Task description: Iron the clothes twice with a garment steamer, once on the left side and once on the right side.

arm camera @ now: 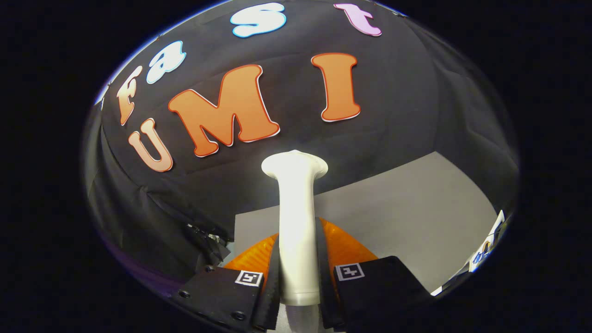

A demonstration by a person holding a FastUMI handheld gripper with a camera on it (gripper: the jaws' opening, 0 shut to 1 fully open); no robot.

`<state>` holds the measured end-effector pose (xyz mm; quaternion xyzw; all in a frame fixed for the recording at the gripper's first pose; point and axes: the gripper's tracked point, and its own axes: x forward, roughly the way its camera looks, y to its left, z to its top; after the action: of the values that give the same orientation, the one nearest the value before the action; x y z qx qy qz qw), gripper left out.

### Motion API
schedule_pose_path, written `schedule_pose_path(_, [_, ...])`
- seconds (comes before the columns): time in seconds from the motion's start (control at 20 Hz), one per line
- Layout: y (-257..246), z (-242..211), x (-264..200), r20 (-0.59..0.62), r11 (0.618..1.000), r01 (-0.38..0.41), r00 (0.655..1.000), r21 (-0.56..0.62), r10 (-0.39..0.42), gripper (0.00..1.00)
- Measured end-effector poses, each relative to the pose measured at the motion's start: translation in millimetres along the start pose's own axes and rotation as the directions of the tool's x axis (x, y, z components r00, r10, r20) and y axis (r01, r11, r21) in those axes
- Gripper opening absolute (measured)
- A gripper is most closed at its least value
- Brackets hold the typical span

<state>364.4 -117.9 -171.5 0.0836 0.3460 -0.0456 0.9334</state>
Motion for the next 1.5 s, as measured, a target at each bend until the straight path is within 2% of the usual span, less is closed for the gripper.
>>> schedule_pose_path(0.15, [-10.7, 12.6, -34.5, 0.133, 0.995, 0.091, 0.987, -0.027, -0.087, 0.44])
schedule_pose_path(0.45, [1.0, 19.9, -135.8, 0.316, 0.988, 0.148, 0.940, -0.043, -0.127, 0.44])
schedule_pose_path(0.65, [10.6, 11.6, -207.6, 0.410, 0.984, 0.177, 0.897, 0.008, -0.164, 0.43])
schedule_pose_path(1.0, [15.1, -30.4, -334.4, 0.534, 0.963, 0.264, 0.806, 0.062, -0.255, 0.43])
schedule_pose_path(1.15, [14.0, -50.0, -371.8, 0.582, 0.962, 0.272, 0.776, 0.040, -0.243, 0.43])
schedule_pose_path(1.35, [13.9, -75.3, -411.7, 0.652, 0.970, 0.244, 0.734, 0.011, -0.192, 0.43])
schedule_pose_path(1.5, [6.8, -97.4, -425.6, 0.671, 0.972, 0.233, 0.725, -0.028, -0.154, 0.43])
